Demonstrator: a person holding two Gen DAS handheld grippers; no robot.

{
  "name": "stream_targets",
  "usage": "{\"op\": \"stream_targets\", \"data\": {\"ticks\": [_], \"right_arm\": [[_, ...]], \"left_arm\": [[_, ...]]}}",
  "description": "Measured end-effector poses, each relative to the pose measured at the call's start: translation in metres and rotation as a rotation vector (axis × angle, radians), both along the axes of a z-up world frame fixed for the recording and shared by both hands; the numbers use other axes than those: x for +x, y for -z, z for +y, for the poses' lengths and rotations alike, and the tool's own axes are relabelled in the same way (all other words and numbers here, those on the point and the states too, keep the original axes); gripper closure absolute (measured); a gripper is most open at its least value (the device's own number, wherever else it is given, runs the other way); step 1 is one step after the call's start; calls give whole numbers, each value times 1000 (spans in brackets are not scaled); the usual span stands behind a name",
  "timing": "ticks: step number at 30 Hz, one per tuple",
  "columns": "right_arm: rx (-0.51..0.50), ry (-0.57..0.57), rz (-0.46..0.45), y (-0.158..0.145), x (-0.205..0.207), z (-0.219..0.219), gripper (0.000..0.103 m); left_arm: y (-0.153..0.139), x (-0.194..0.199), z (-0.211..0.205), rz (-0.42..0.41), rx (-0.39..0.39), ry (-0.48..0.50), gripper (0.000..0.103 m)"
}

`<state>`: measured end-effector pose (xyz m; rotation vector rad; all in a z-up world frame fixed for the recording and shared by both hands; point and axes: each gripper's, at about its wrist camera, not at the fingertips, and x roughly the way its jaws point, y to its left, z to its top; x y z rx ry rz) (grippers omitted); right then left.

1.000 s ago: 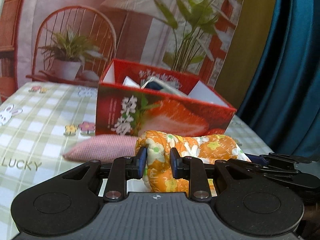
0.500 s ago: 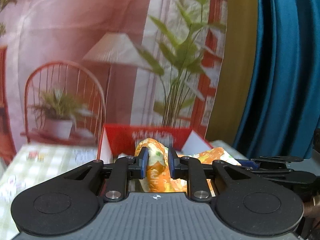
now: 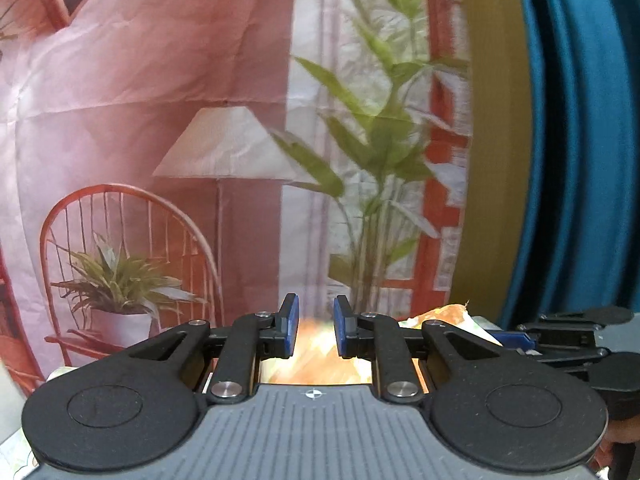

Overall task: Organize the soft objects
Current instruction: 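Lift the orange floral pouch with both grippers toward the red box, then lower the pouch into the red box and open both grippers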

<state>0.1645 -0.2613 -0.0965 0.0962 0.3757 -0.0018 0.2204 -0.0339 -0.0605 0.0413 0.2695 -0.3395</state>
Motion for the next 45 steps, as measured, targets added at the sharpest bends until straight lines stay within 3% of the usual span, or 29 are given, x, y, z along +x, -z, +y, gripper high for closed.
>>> {"op": "stream_targets", "data": {"ticks": [7, 15, 19, 22, 26, 33, 40, 43, 45], "right_arm": [[58, 68, 128, 35, 48, -19, 87], [122, 98, 325, 85, 83, -20, 89], [152, 106, 392, 95, 98, -23, 89], [151, 108, 450, 100, 106, -24, 89], [148, 113, 500, 99, 106, -25, 83], [123, 155, 510, 88, 96, -37, 72], [120, 168, 518, 86, 91, -45, 77], [146, 181, 491, 82, 84, -47, 77], [145, 179, 471, 78, 78, -45, 76]], "left_arm": [[20, 44, -2, 96, 0, -41, 83], [63, 66, -9, 262, 24, 5, 83], [79, 76, -13, 343, 34, 38, 82], [91, 84, -20, 413, 85, 65, 82], [102, 93, -20, 469, 118, 74, 82], [112, 108, -23, 536, 161, 81, 81], [116, 114, -25, 545, 195, 53, 79], [109, 110, -22, 503, 197, 37, 69], [100, 104, -18, 478, 182, 20, 56]]}}
